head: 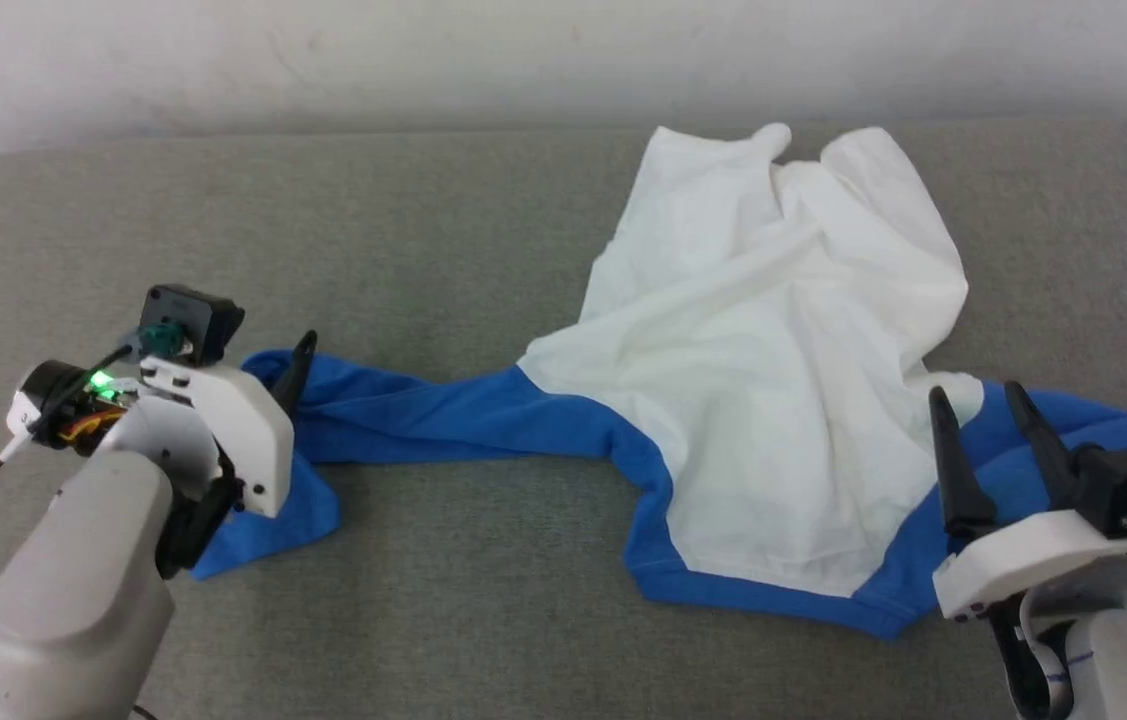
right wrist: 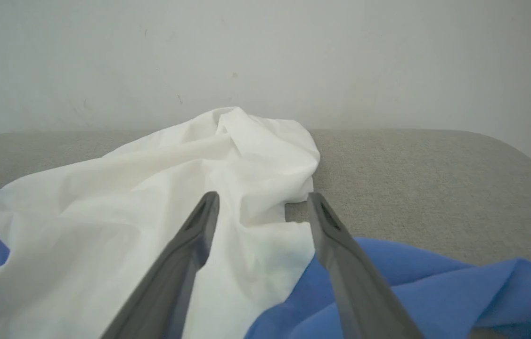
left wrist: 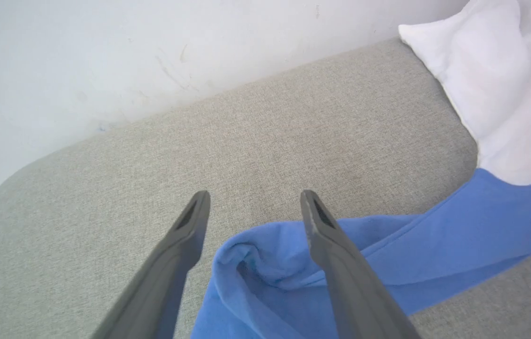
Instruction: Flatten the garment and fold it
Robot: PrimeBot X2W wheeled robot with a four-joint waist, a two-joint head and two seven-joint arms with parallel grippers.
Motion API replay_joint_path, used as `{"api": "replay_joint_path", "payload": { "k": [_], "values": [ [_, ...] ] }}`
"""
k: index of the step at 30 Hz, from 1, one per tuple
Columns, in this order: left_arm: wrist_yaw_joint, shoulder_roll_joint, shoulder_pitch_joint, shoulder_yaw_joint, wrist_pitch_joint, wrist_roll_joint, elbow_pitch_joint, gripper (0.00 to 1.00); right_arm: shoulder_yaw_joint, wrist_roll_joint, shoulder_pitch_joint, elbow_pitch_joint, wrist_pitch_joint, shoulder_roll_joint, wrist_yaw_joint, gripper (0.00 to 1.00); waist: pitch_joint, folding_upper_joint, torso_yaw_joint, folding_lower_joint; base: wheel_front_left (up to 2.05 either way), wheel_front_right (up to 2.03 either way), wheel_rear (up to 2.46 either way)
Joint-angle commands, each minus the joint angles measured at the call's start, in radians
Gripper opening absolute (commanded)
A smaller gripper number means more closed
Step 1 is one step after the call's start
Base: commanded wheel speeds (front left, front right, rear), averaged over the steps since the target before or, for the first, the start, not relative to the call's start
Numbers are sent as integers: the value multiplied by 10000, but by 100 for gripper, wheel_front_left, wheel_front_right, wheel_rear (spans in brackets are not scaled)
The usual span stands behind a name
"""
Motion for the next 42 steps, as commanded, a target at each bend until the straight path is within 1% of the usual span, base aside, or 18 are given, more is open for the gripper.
{"api": "replay_joint_path", "payload": {
  "k": [1, 4, 5, 8, 11, 14, 17, 20, 25, 28, 31, 32, 34, 38, 40, 42],
  "values": [
    [126, 25, 424, -66, 21, 48, -334, 100, -67, -6, 206, -25, 36, 24, -21, 100, -704, -2, 593, 0, 0, 0, 0],
    [119, 169, 1050, -216, 774, -202, -1054, 100, -166, -26, 383, -111, 104, 57, -21, 100, -858, -2, 771, 0, 0, 0, 0],
    [119, 169, 1050, -216, 774, -202, -1054, 100, -166, -26, 383, -111, 104, 57, -21, 100, -858, -2, 771, 0, 0, 0, 0],
    [81, 479, 1707, -456, 2104, -540, -2001, 100, -228, -38, 477, -214, 162, 88, -21, 100, -855, -2, 898, 0, 0, 0, 0],
    [186, 797, 2269, -623, 3383, -888, -3060, 100, -227, -36, 501, -277, 189, 121, -21, 100, -743, -2, 935, 0, 0, 0, 0],
    [352, 1025, 2557, -728, 4021, -961, -3840, 100, -217, -12, 470, -292, 206, 157, -21, 100, -560, -2, 907, 0, 0, 0, 0],
    [454, 1039, 2657, -796, 4163, -953, -4119, 100, -174, 6, 385, -244, 206, 177, -21, 100, -357, -2, 812, 0, 0, 0, 0],
    [458, 1002, 2608, -889, 4163, -876, -3989, 100, -164, 14, 284, -210, 200, 161, -21, 100, -141, -2, 686, 0, 0, 0, 0],
    [347, 916, 2409, -1039, 3983, -717, -3316, 100, -216, 33, 121, -178, 179, 69, -21, 100, 131, -2, 489, 0, 0, 0, 0],
    [476, 816, 2276, -989, 3574, -557, -2729, 100, -225, 42, 65, -165, 165, 27, -21, 100, 231, -2, 413, 0, 0, 0, 0],
    [299, 659, 2326, -1024, 3664, -847, -2056, 100, -244, 44, 63, -129, 158, 4, -21, 100, 244, -2, 383, 0, 0, 0, 0],
    [222, 637, 2345, -1059, 3714, -916, -1875, 65, -251, 44, 66, -114, 156, -2, -21, 100, 230, -2, 383, 0, 0, 0, 0],
    [83, 602, 2350, -1122, 3648, -972, -1610, 0, -278, 43, 87, -71, 155, -12, -21, 100, 153, -2, 409, 0, 0, 0, 0],
    [69, 577, 2306, -966, 2757, -899, -1466, 0, -344, -4, 167, -4, 140, 12, -21, 100, -191, -2, 492, 0, 0, 0, 0],
    [191, 685, 2255, -804, 2248, -772, -1702, 0, -360, -25, 223, 19, 131, 39, -21, 100, -422, -2, 531, 0, 0, 0, 0],
    [435, 856, 2191, -560, 1799, -638, -2205, 0, -393, -39, 300, 35, 117, 68, -21, 100, -667, -2, 580, 0, 0, 0, 0]
  ]
}}
